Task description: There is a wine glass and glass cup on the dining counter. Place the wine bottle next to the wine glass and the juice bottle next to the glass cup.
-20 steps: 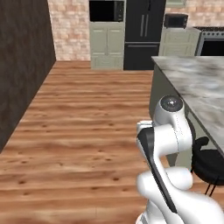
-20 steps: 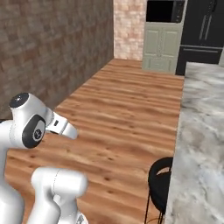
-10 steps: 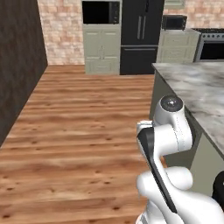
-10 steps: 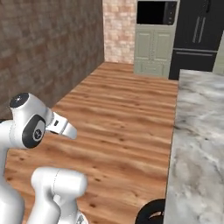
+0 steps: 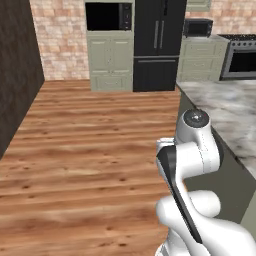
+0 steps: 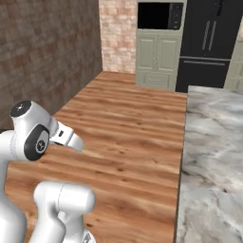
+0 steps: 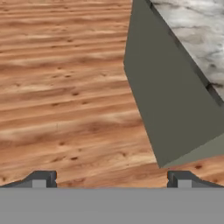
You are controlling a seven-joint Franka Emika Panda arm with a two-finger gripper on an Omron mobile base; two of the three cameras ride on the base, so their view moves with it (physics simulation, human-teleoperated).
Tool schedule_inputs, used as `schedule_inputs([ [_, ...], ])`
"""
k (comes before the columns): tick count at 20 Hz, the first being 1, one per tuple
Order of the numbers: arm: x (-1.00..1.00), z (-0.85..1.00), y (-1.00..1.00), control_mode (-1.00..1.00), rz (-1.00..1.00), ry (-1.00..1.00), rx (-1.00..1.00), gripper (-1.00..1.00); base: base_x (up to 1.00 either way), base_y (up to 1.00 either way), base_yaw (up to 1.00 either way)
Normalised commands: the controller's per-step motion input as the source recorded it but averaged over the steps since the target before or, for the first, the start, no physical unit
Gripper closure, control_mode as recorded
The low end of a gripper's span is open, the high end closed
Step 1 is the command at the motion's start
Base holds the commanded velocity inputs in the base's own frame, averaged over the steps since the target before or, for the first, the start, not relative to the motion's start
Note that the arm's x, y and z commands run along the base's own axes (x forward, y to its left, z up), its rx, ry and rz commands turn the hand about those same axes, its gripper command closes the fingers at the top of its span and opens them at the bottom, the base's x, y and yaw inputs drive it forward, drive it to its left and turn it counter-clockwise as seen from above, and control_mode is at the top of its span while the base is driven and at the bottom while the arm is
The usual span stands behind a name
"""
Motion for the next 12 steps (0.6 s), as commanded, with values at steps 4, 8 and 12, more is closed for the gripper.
schedule_inputs([
  [4, 0.00, 0.00, 0.00, 1.00, 0.00, 0.00, 0.00, -1.00, 0.93, 0.07, -0.10],
  [8, 0.00, 0.00, 0.00, 1.00, 0.00, 0.00, 0.00, -1.00, 0.93, 0.07, -0.10],
  [12, 0.00, 0.00, 0.00, 1.00, 0.00, 0.00, 0.00, -1.00, 0.93, 0.07, -0.10],
])
